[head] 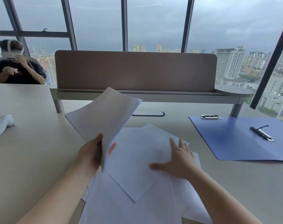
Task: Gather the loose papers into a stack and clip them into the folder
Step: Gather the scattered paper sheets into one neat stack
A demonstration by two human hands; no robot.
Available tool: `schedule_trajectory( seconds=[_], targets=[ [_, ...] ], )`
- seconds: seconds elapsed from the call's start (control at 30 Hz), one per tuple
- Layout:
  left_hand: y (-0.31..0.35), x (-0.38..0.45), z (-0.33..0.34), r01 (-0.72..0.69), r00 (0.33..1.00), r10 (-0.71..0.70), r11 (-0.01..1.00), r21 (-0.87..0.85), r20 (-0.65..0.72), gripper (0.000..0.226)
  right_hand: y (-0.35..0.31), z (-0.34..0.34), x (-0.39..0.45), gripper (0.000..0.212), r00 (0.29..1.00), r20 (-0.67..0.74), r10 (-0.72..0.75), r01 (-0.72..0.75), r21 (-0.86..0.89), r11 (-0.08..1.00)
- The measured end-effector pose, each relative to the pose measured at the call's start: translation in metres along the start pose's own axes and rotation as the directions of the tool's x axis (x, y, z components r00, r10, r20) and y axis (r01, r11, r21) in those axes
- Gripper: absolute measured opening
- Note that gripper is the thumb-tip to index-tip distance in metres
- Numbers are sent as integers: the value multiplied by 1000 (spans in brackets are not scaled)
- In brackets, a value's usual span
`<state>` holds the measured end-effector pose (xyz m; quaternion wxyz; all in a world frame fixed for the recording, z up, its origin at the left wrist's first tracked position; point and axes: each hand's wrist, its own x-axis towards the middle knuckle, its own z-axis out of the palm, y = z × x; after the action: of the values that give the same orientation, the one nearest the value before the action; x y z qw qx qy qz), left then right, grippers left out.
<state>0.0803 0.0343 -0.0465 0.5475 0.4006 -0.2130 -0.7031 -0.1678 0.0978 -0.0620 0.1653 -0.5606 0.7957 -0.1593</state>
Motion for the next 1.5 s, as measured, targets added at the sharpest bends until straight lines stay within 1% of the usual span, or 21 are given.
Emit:
schedule_trajectory(
  seconds=[0.03, 0.07, 0.13, 0.17, 0.23, 0.27, 0.3, 0.37, 0.43, 0.53, 0.57, 0.63, 0.67, 0.7, 0.73, 0.83, 1.0, 1.17, 1.3, 1.43, 1.5],
  targets=[
    [0, -1, 2, -5, 1000, 5, 1000, 15, 11, 14, 0, -5, 2, 135, 996, -77, 39, -24, 179, 984],
    [-1, -1, 4, -27, 1000, 27, 999, 46, 12, 15, 1, -10, 5, 126, 983, -144, 111, -45, 398, 916],
    [-1, -2, 7, -47, 999, 47, 997, 66, 7, 15, 4, -23, 11, 104, 951, -138, 275, -57, 798, 600],
    [-1, -3, 8, -46, 999, 45, 997, 62, 11, 15, 4, -29, 12, 93, 943, -82, 324, -63, 908, 415],
    [-2, -2, 10, -38, 999, 36, 997, 65, 18, 18, 7, -36, 14, 68, 928, 29, 371, -75, 991, 108],
    [-3, -3, 10, -38, 999, 38, 997, 65, 8, 20, 7, -37, 14, 52, 924, 69, 375, -71, 997, -7],
    [-4, -3, 11, -38, 999, 38, 998, 57, -2, 21, 8, -36, 15, 38, 922, 96, 376, -68, 994, -86],
    [-6, -3, 12, -40, 999, 40, 998, 48, -11, 22, 7, -30, 17, 33, 928, 120, 352, -62, 983, -172],
    [-6, -1, 12, -37, 999, 38, 998, 41, -10, 21, 4, -23, 17, 36, 937, 125, 326, -87, 988, -128],
    [-8, 5, 9, -35, 999, 35, 998, 44, 1, 16, -1, -8, 14, 21, 970, 121, 209, -142, 986, 90],
    [-9, 7, 7, -39, 999, 39, 998, 57, 0, 16, -2, -1, 14, 25, 978, 109, 176, -150, 960, 238],
    [-8, 11, 5, -41, 999, 40, 995, 87, 11, 16, -3, 7, 15, 28, 995, 2, 103, -67, 776, 627],
    [-7, 11, 4, -41, 999, 39, 994, 103, 22, 16, -5, 7, 14, 25, 997, -48, 67, -17, 675, 738],
    [-4, 12, 2, -56, 998, 52, 990, 128, 34, 16, -5, 5, 14, 24, 996, -80, 48, 15, 644, 765],
    [-1, 12, 0, -76, 997, 71, 984, 163, 38, 17, -5, 1, 14, 24, 995, -91, 36, 37, 691, 722],
    [12, 12, -7, -123, 992, 116, 953, 278, 42, 30, 1, -12, 14, 23, 1000, -19, 15, 10, 891, 455],
    [14, 1, -3, -120, 983, 46, 896, 428, 178, 26, 5, -23, 11, 15, 997, 68, -36, -57, 966, 253],
    [4, -8, 7, -243, 960, 110, 785, 570, 259, 21, 2, -25, 5, 27, 977, 179, -118, -158, 973, 166],
    [0, -9, 7, -371, 924, 199, 678, 635, 327, 13, 3, -26, 4, 33, 965, 200, -171, -172, 972, 161],
    [2, -5, 3, -520, 853, 284, 532, 668, 438, 27, -2, -21, 4, 31, 980, 158, -120, -125, 963, 241],
    [7, -2, 0, -550, 834, 316, 548, 631, 452, 41, -5, -18, 4, 26, 995, 83, -55, -61, 947, 316]
  ],
)
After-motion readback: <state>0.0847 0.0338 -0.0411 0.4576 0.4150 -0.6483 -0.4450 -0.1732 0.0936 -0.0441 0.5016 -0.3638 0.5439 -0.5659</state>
